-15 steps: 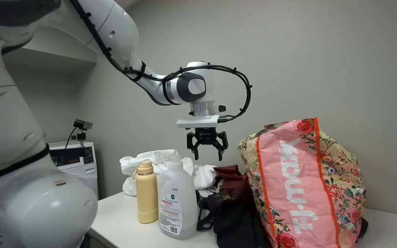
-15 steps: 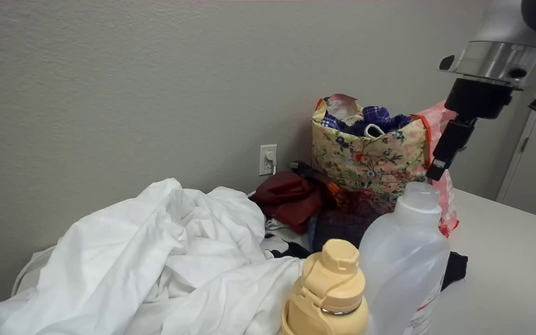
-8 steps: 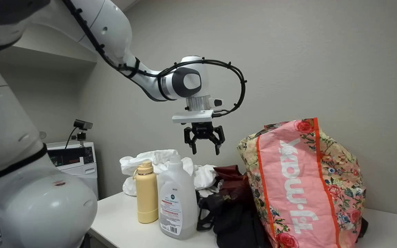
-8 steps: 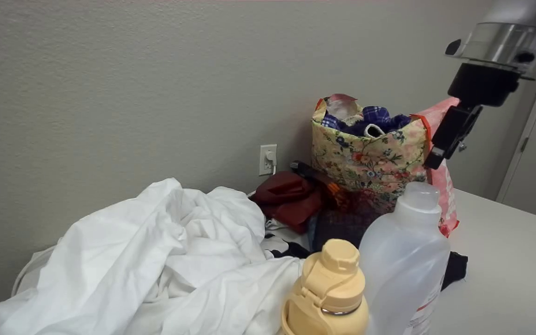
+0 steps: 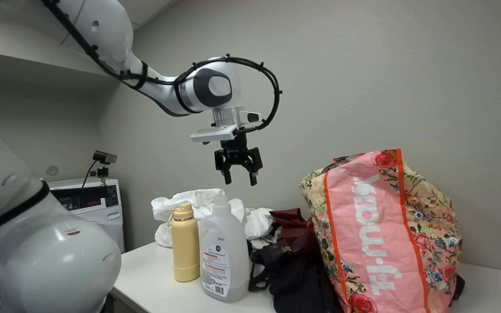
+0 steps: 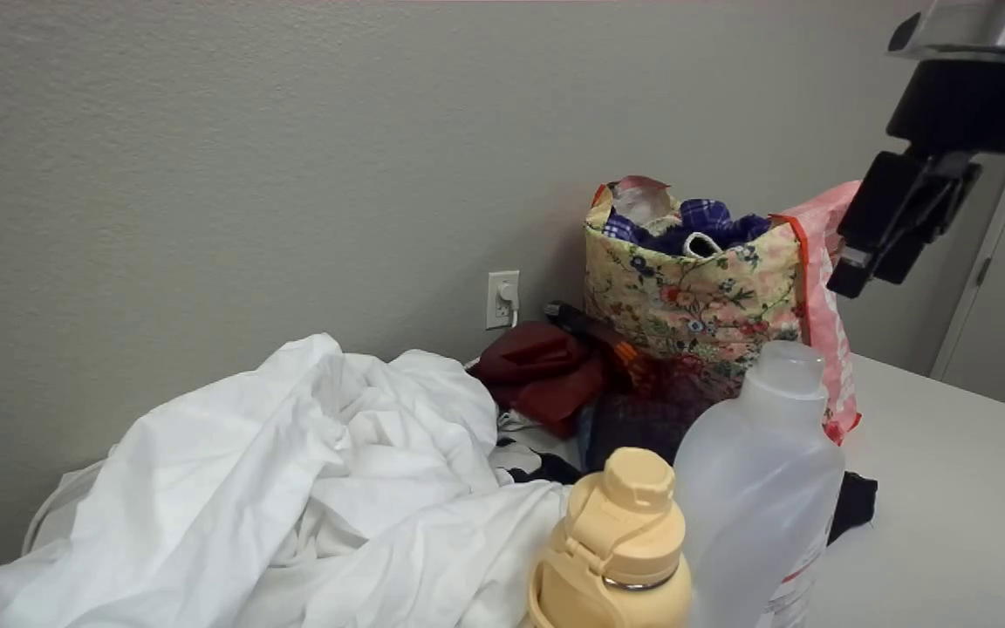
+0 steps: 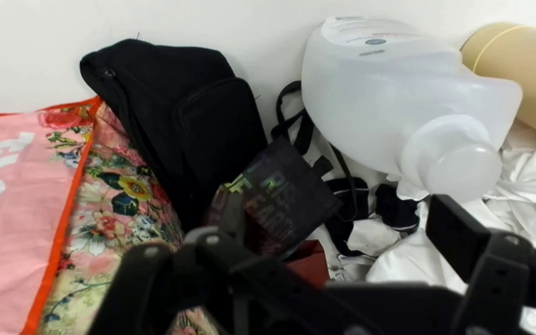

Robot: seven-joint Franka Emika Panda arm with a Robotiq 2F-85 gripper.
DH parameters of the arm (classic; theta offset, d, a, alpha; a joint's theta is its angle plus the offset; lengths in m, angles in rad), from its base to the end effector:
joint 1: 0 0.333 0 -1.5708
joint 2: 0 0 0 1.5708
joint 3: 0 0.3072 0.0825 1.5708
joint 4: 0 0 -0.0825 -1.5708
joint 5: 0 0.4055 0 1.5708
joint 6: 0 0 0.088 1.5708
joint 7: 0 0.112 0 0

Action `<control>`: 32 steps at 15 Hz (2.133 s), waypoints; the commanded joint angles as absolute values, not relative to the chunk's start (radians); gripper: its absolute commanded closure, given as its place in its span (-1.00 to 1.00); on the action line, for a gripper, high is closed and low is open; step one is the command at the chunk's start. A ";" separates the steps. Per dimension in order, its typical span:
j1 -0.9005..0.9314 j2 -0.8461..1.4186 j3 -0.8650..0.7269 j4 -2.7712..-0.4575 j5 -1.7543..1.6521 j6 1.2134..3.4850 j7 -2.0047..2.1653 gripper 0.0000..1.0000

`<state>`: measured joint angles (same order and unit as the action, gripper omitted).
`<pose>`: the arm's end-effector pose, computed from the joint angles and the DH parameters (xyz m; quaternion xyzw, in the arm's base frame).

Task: Move the jug to the right near the laundry

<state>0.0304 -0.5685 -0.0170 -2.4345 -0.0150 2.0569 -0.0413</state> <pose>0.4237 0.0044 0.5039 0.9950 0.0310 0.0952 0.0036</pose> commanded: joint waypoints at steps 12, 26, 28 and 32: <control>0.164 -0.743 0.101 -2.653 0.326 1.939 0.081 -1.00; 0.176 -0.626 0.256 -2.719 0.361 2.127 0.402 -1.00; 0.174 -0.608 0.255 -2.715 0.360 2.137 0.403 -1.00; 0.168 -0.602 0.267 -2.714 0.355 2.142 0.429 -1.00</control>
